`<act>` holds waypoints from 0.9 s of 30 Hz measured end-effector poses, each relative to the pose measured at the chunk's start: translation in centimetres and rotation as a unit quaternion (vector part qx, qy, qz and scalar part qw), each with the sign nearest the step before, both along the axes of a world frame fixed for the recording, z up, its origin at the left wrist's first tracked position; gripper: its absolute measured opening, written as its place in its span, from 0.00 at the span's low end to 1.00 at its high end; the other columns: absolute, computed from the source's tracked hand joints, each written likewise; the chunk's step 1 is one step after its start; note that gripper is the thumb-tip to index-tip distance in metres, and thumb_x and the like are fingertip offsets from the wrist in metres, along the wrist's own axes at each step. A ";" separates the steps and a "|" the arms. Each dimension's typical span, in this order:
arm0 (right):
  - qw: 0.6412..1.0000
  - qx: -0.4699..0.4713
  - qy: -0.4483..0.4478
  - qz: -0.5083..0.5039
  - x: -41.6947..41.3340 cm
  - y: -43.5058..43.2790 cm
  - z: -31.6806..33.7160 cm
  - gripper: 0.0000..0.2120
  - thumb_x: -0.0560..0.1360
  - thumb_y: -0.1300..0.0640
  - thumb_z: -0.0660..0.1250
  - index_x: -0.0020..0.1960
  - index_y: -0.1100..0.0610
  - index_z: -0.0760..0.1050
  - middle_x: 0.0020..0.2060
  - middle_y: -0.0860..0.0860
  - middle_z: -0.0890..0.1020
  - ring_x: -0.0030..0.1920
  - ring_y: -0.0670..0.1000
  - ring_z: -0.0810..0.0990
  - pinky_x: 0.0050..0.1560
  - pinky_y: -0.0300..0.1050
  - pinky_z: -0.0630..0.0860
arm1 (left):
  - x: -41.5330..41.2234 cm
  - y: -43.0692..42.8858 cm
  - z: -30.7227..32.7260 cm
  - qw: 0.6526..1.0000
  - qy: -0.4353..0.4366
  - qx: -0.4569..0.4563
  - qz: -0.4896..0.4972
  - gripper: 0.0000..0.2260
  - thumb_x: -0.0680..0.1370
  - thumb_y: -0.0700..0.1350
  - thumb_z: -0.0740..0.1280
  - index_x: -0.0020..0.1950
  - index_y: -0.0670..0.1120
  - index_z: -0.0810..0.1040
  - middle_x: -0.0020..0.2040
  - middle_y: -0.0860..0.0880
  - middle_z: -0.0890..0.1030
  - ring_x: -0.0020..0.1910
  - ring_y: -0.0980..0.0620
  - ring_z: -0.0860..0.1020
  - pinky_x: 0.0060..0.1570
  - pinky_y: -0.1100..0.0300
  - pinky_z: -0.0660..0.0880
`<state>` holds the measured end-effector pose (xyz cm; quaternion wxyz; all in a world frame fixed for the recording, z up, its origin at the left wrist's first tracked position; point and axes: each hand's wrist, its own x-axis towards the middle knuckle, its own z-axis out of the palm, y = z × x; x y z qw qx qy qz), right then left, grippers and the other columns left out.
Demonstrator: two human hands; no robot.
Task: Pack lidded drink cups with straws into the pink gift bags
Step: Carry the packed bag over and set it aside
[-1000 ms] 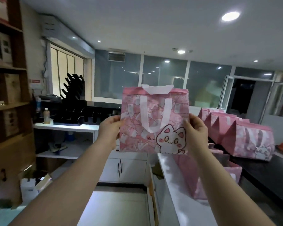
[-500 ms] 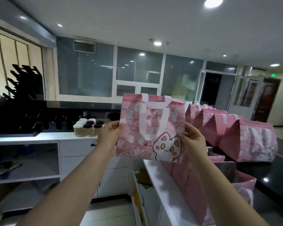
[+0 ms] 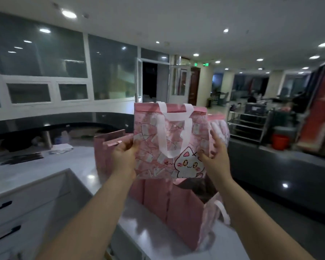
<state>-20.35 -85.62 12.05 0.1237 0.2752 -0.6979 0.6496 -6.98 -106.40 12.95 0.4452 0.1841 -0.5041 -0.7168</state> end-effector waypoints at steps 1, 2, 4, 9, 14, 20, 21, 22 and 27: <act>0.996 0.062 0.017 -0.065 -1.3 1.0 -0.4 0.35 0.72 0.63 0.73 0.72 0.42 0.65 0.68 0.46 0.68 0.69 0.49 0.67 0.65 0.50 0.72 | -2.1 0.8 -0.3 1.000 0.000 0.003 -0.010 0.02 0.76 0.42 0.72 0.46 0.49 0.83 0.46 0.46 0.86 0.48 0.43 0.84 0.45 0.47 0.82; 0.985 0.113 0.031 -0.124 -2.4 2.1 -0.8 0.33 0.71 0.60 0.75 0.71 0.43 0.67 0.70 0.49 0.65 0.70 0.51 0.61 0.68 0.52 0.68 | -4.3 1.8 -0.6 1.000 -0.001 0.005 -0.020 0.02 0.76 0.42 0.72 0.45 0.50 0.83 0.46 0.48 0.86 0.49 0.43 0.83 0.48 0.47 0.81; 0.961 0.176 0.062 -0.204 -4.3 4.2 -1.7 0.26 0.70 0.54 0.76 0.66 0.45 0.72 0.64 0.51 0.66 0.63 0.50 0.60 0.65 0.51 0.67 | -8.4 4.2 -1.1 0.999 0.002 0.011 -0.039 0.02 0.75 0.43 0.73 0.45 0.50 0.83 0.45 0.50 0.86 0.49 0.47 0.83 0.50 0.50 0.81; 0.984 0.162 -0.015 -0.076 -8.7 9.0 -2.0 0.17 0.74 0.57 0.72 0.54 0.39 0.73 0.47 0.44 0.77 0.49 0.46 0.78 0.43 0.35 0.76 | -18.2 11.9 -1.5 0.996 0.027 0.026 -0.077 0.02 0.75 0.45 0.73 0.43 0.49 0.82 0.36 0.58 0.83 0.38 0.60 0.79 0.38 0.69 0.76; 0.986 0.125 -0.112 -0.022 -14.5 13.2 -1.4 0.26 0.74 0.61 0.71 0.63 0.38 0.68 0.56 0.43 0.76 0.54 0.44 0.78 0.43 0.34 0.78 | -27.0 19.6 -1.5 0.991 0.026 0.016 -0.128 0.05 0.76 0.41 0.71 0.43 0.51 0.81 0.40 0.55 0.83 0.39 0.61 0.79 0.39 0.69 0.76; 0.970 0.125 -0.205 -0.041 -21.5 16.9 -5.0 0.42 0.72 0.64 0.73 0.77 0.44 0.57 0.72 0.51 0.67 0.65 0.49 0.72 0.62 0.46 0.75 | -33.9 24.8 -6.2 0.964 -0.080 0.041 -0.249 0.03 0.75 0.38 0.73 0.47 0.43 0.82 0.46 0.45 0.85 0.45 0.48 0.81 0.48 0.55 0.80; 0.967 0.131 -0.218 -0.034 -22.2 17.1 -6.0 0.43 0.71 0.64 0.74 0.77 0.42 0.56 0.73 0.51 0.66 0.62 0.47 0.74 0.58 0.43 0.76 | -34.3 24.8 -7.1 0.958 -0.098 0.029 -0.267 0.04 0.74 0.37 0.74 0.46 0.43 0.82 0.45 0.45 0.85 0.44 0.48 0.81 0.47 0.55 0.80; 0.965 0.128 -0.227 -0.027 -22.6 17.2 -6.9 0.44 0.70 0.63 0.75 0.77 0.40 0.56 0.73 0.51 0.66 0.58 0.42 0.75 0.54 0.39 0.77 | -34.5 24.7 -7.9 0.953 -0.110 0.003 -0.281 0.04 0.73 0.37 0.74 0.45 0.45 0.83 0.43 0.46 0.85 0.43 0.49 0.81 0.44 0.58 0.79; 0.973 0.083 -0.204 -0.067 -23.7 16.0 -9.1 0.45 0.66 0.54 0.80 0.75 0.40 0.60 0.72 0.50 0.67 0.68 0.50 0.70 0.66 0.53 0.73 | -35.6 20.3 -8.2 0.948 -0.086 -0.174 -0.253 0.09 0.70 0.39 0.77 0.44 0.53 0.82 0.43 0.53 0.84 0.44 0.58 0.81 0.45 0.66 0.77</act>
